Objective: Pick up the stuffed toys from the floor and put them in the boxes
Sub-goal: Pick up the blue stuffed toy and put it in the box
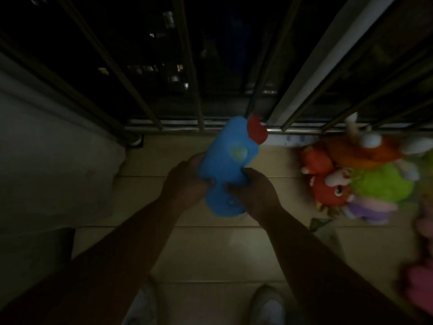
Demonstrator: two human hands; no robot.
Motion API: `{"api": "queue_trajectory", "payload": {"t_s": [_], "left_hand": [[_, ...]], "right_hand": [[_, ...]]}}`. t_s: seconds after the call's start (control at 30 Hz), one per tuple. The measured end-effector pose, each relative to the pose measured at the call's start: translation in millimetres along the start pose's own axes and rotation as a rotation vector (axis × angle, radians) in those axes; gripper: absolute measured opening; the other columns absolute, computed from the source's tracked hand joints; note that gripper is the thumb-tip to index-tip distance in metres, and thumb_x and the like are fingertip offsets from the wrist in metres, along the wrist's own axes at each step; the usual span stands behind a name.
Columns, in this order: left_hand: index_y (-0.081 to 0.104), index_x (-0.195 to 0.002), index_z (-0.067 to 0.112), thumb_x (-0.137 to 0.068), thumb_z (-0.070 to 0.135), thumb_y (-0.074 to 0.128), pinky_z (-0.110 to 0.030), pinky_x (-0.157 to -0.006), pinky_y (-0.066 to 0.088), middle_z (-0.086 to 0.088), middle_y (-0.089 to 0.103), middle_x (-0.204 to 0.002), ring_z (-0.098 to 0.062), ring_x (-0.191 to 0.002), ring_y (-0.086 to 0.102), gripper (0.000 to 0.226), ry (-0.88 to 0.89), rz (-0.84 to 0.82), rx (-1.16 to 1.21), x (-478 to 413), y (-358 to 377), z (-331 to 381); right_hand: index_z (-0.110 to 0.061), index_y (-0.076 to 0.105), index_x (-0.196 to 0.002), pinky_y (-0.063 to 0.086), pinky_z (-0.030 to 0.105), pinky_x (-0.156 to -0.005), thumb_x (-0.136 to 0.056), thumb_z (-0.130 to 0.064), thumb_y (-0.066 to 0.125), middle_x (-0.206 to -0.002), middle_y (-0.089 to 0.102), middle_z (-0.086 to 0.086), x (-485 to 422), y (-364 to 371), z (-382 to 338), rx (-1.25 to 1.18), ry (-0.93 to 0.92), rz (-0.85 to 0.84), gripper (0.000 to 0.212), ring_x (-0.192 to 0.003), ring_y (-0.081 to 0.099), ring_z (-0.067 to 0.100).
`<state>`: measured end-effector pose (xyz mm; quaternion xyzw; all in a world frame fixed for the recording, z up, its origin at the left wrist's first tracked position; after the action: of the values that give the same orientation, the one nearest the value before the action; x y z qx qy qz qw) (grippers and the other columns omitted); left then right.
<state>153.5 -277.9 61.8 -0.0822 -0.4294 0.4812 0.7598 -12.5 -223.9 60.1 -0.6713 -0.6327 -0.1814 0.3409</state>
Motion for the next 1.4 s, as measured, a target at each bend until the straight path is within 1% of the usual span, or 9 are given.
{"api": "queue_trajectory", "payload": {"t_s": [0.07, 0.17, 0.23, 0.5, 0.7, 0.87, 1.0, 1.17, 1.4], "left_hand": [[0.044, -0.135, 0.040, -0.065, 0.038, 0.069, -0.039, -0.093, 0.050, 0.002, 0.062, -0.124, -0.022, -0.111, 0.060, 0.074, 0.005, 0.027, 0.021, 26.1, -12.0, 30.7], [0.048, -0.129, 0.041, -0.056, 0.040, 0.066, -0.039, -0.091, 0.051, 0.002, 0.064, -0.119, -0.021, -0.106, 0.062, 0.075, 0.004, 0.074, 0.088, 65.8, -32.3, 74.7], [0.048, -0.126, 0.042, -0.053, 0.040, 0.068, -0.041, -0.090, 0.052, 0.003, 0.065, -0.118, -0.020, -0.105, 0.063, 0.076, 0.012, 0.075, 0.122, 88.0, -46.5, 101.0], [0.055, -0.105, 0.061, -0.046, 0.039, 0.071, -0.049, -0.086, 0.055, 0.006, 0.069, -0.111, -0.017, -0.101, 0.067, 0.065, 0.119, 0.062, 0.246, 214.0, -111.7, 217.9], [0.057, -0.113, 0.039, -0.046, 0.038, 0.072, -0.042, -0.087, 0.055, 0.007, 0.068, -0.110, -0.010, -0.096, 0.066, 0.069, 0.156, 0.119, 0.316, 338.2, -155.3, 298.5], [0.056, -0.122, 0.036, -0.046, 0.042, 0.074, -0.025, -0.082, 0.052, 0.008, 0.064, -0.111, -0.014, -0.101, 0.064, 0.079, 0.208, 0.177, 0.254, 413.3, -193.3, 349.1], [0.051, -0.130, 0.035, -0.040, 0.052, 0.071, -0.041, -0.091, 0.053, 0.001, 0.064, -0.120, -0.017, -0.104, 0.064, 0.094, 0.265, 0.234, 0.221, 463.3, -214.4, 369.3], [0.050, -0.132, 0.031, -0.048, 0.039, 0.074, -0.035, -0.094, 0.051, 0.001, 0.059, -0.123, -0.015, -0.105, 0.061, 0.088, 0.370, 0.221, 0.204, 535.8, -218.9, 379.4], [0.050, -0.129, 0.037, -0.036, 0.055, 0.072, -0.044, -0.094, 0.051, -0.004, 0.058, -0.124, -0.023, -0.107, 0.062, 0.098, 0.408, 0.199, 0.180, 630.6, -219.8, 370.6]], "right_hand": [[-0.022, 0.056, -0.113, 0.052, 0.017, -0.064, -0.076, -0.031, 0.076, -0.106, 0.064, -0.006, 28.5, -16.7, -24.2, 0.046, -0.009, 0.040, 0.043, -0.093, 0.064, 0.011], [-0.023, 0.056, -0.126, 0.061, 0.040, -0.071, -0.049, -0.055, 0.074, -0.118, 0.063, 0.005, 67.6, -39.7, -56.1, 0.035, -0.017, 0.103, 0.085, -0.096, 0.068, 0.024], [-0.026, 0.054, -0.129, 0.060, 0.044, -0.076, -0.045, -0.061, 0.068, -0.120, 0.061, 0.004, 93.8, -54.1, -78.8, 0.060, -0.055, 0.113, 0.092, -0.099, 0.067, 0.025], [-0.027, 0.055, -0.127, 0.058, 0.044, -0.081, -0.053, -0.062, 0.068, -0.115, 0.062, 0.001, 242.5, -121.5, -171.3, 0.115, -0.174, 0.131, 0.082, -0.099, 0.066, 0.024], [-0.027, 0.058, -0.124, 0.058, 0.043, -0.079, -0.051, -0.060, 0.070, -0.116, 0.064, 0.001, 362.3, -163.6, -236.6, 0.090, -0.233, 0.107, 0.081, -0.097, 0.067, 0.021], [-0.019, 0.058, -0.128, 0.057, 0.042, -0.084, -0.064, -0.034, 0.081, -0.123, 0.060, 0.007, 448.4, -188.2, -292.9, 0.070, -0.314, 0.144, 0.069, -0.098, 0.066, 0.022], [-0.018, 0.054, -0.133, 0.053, 0.030, -0.086, -0.070, -0.031, 0.081, -0.126, 0.054, 0.002, 510.9, -195.2, -312.4, 0.141, -0.376, 0.230, 0.070, -0.107, 0.061, 0.018], [-0.015, 0.055, -0.133, 0.051, 0.040, -0.096, -0.070, -0.033, 0.082, -0.123, 0.054, 0.005, 594.1, -193.4, -309.2, 0.192, -0.442, 0.356, 0.071, -0.109, 0.060, 0.020], [-0.019, 0.057, -0.131, 0.052, 0.041, -0.095, -0.057, -0.056, 0.074, -0.119, 0.058, -0.001, 711.1, -177.3, -290.1, 0.214, -0.428, 0.424, 0.084, -0.107, 0.062, 0.018]]}}
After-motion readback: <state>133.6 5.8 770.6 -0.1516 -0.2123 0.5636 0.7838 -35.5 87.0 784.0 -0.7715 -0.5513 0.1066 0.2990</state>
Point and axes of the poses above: each hand's wrist, its own x-axis away from the middle knuckle, its own y-axis out of the palm, z = x × y, the point moved 1 cm from there along -x, towards the middle knuckle
